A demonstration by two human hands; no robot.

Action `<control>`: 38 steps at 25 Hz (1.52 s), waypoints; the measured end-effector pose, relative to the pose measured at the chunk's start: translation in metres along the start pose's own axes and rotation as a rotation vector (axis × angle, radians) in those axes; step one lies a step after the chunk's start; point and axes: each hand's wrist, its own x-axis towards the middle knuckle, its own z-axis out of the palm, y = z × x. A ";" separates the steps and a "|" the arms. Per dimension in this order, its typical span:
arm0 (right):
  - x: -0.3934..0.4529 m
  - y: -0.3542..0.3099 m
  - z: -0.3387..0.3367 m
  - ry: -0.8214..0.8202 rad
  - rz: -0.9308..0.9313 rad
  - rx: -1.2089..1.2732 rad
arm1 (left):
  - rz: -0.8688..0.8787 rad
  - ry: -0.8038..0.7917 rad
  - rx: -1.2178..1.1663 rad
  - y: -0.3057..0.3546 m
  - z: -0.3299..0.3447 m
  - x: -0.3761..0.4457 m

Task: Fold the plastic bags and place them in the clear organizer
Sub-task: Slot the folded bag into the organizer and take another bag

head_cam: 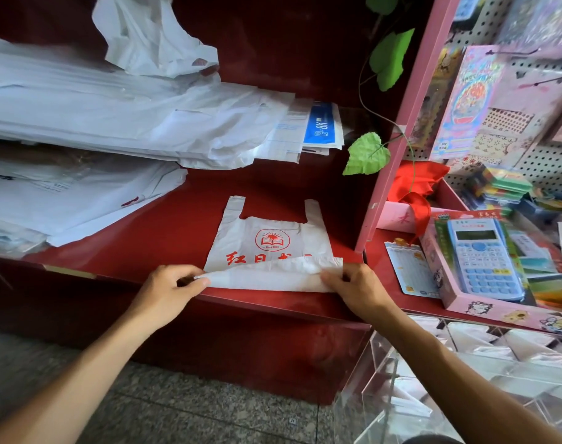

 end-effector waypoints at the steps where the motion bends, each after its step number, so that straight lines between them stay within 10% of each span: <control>1: 0.002 0.000 0.001 0.010 0.022 -0.004 | -0.040 0.022 -0.043 -0.001 0.003 0.002; 38: 0.003 -0.013 0.008 0.153 0.139 -0.287 | -0.117 0.237 0.337 0.017 0.035 0.008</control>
